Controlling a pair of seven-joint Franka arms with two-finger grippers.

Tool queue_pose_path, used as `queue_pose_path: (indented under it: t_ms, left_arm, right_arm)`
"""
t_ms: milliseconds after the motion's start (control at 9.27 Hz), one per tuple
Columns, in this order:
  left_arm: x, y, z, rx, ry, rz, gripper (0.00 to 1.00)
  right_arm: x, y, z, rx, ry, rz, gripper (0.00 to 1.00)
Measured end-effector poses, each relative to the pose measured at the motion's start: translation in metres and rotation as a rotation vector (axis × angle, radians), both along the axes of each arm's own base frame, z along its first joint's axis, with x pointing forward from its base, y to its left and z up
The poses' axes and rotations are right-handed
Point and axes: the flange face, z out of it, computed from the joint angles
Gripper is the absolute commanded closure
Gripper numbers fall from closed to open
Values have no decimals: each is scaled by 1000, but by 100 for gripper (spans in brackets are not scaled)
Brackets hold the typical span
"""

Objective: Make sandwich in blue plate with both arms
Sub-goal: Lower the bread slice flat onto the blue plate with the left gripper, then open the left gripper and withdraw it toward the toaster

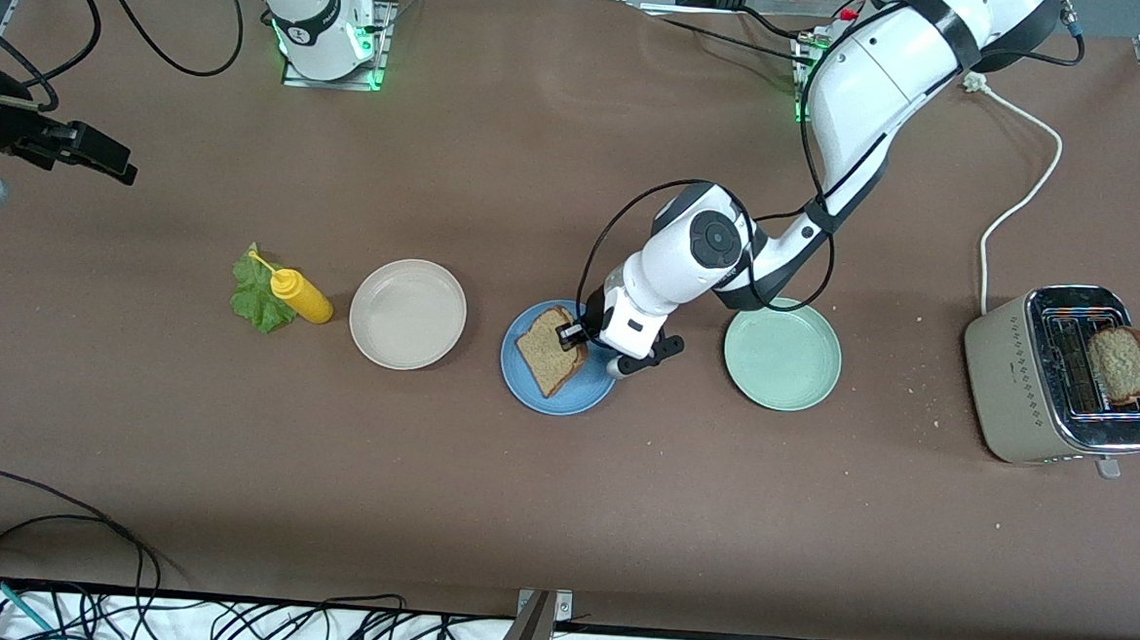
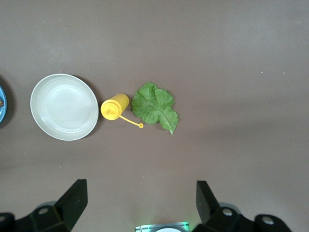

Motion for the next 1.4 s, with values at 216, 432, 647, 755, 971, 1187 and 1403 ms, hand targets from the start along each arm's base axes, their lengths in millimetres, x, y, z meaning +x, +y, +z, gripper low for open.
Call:
queue_pose_path:
  t_ms: [216,432,647,755,971,1187,1403]
  left_arm:
    - [0,0,0,0,-1,0,65]
    - [4,0,5,-5,-11,4,0]
    - [9,3,6,4,-29,0,0]
    - [10,5,5,22,-48,-17,0]
    - [9,6,3,42,-43,-35,0]
    - [6,9,-4,112,-38,-90,0]
    - [4,14,-11,184,-29,-136,0]
  right_arm:
    - [0,0,0,0,0,0,0]
    - [0,0,0,0,0,0,0]
    - [0,0,0,0,0,0,0]
    - [0,0,0,0,0,0,0]
    - [0,0,0,0,0,0,0]
    - [0,0,0,0,0,0,0]
    - [0,0,0,0,0,0,0]
